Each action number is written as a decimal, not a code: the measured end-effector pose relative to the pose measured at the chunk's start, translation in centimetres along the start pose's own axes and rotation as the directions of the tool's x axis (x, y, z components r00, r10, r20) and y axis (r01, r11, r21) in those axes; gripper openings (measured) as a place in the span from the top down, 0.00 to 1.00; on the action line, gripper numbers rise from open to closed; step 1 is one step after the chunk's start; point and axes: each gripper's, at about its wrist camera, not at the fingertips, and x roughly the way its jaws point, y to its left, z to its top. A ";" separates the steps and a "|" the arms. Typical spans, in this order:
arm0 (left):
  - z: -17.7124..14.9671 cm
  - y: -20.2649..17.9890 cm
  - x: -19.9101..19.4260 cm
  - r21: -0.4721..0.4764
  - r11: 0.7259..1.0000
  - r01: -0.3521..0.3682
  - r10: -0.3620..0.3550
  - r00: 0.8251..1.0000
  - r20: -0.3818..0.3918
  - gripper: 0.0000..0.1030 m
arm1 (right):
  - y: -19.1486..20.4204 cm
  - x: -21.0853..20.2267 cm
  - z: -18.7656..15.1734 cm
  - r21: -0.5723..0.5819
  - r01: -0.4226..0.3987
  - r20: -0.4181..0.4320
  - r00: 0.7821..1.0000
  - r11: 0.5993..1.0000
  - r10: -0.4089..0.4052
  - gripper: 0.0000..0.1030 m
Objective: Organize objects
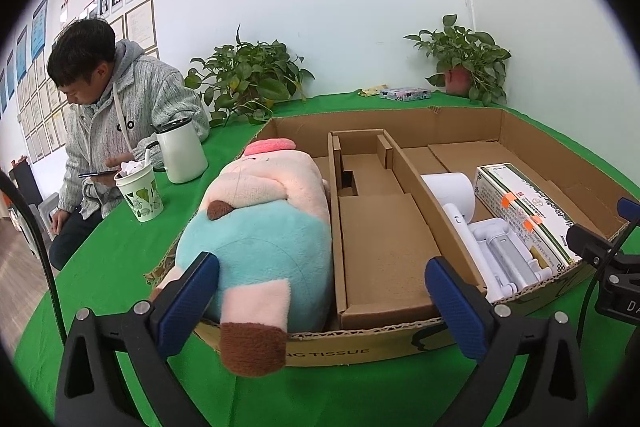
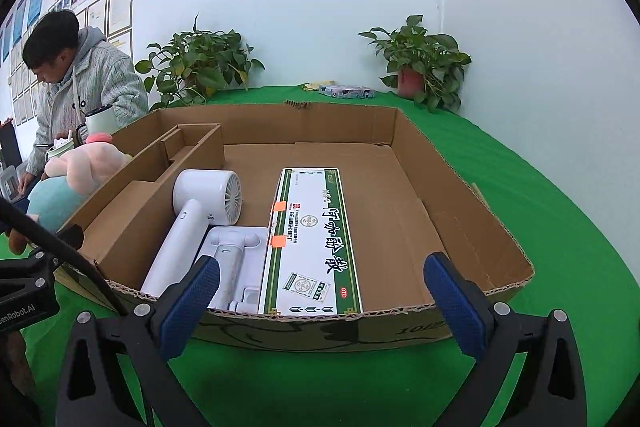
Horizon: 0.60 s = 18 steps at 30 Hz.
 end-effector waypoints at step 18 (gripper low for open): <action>0.1 0.0 -0.1 -0.001 1.000 0.003 -0.003 1.000 0.000 0.01 | 0.1 0.1 0.0 -0.001 0.005 0.000 1.000 1.000 -0.005 0.00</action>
